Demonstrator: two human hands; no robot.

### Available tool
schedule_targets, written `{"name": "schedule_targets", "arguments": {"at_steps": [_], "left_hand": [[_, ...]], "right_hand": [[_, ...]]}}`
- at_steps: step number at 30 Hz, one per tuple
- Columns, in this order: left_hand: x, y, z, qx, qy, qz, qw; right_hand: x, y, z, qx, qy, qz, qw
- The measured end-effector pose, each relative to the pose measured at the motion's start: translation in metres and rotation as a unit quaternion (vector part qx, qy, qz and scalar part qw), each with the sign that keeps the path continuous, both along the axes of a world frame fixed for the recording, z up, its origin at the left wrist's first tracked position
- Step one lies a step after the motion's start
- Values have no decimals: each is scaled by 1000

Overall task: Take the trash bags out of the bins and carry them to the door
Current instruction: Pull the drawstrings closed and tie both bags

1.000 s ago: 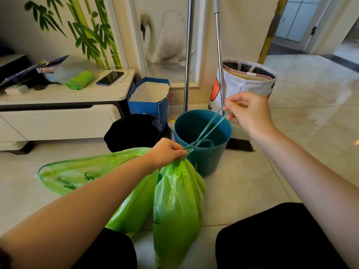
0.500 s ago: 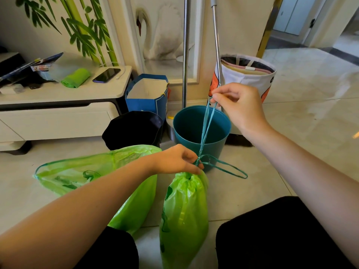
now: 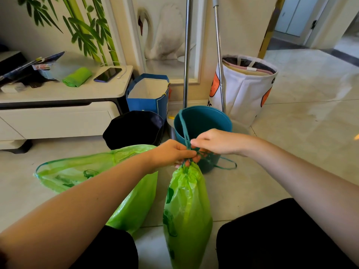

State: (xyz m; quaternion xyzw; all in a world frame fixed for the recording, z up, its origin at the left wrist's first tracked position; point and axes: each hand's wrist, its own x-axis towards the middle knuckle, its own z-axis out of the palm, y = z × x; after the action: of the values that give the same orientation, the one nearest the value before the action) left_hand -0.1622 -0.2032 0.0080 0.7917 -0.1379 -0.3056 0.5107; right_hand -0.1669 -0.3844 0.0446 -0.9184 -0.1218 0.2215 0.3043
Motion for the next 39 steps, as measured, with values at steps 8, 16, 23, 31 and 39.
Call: {"name": "schedule_targets", "arguments": {"at_steps": [8,16,23,31,39], "left_hand": [[11,8,-1,-25,83,122,989],[12,14,5,-74,72,94,990],[11,16,4,-68,-18,44,997],[10,19,6,-32,-80,63,994],[16,24,9,75,-218,21,973]], "right_hand": [[0,-9,6,18,-12,24,999],[-3,-8,0,87,57,-15,995],[-3,7,-22,126,-4,-17,992],[0,20,-34,144,1,-15,989],[7,22,-31,95,-14,-29,995]]}}
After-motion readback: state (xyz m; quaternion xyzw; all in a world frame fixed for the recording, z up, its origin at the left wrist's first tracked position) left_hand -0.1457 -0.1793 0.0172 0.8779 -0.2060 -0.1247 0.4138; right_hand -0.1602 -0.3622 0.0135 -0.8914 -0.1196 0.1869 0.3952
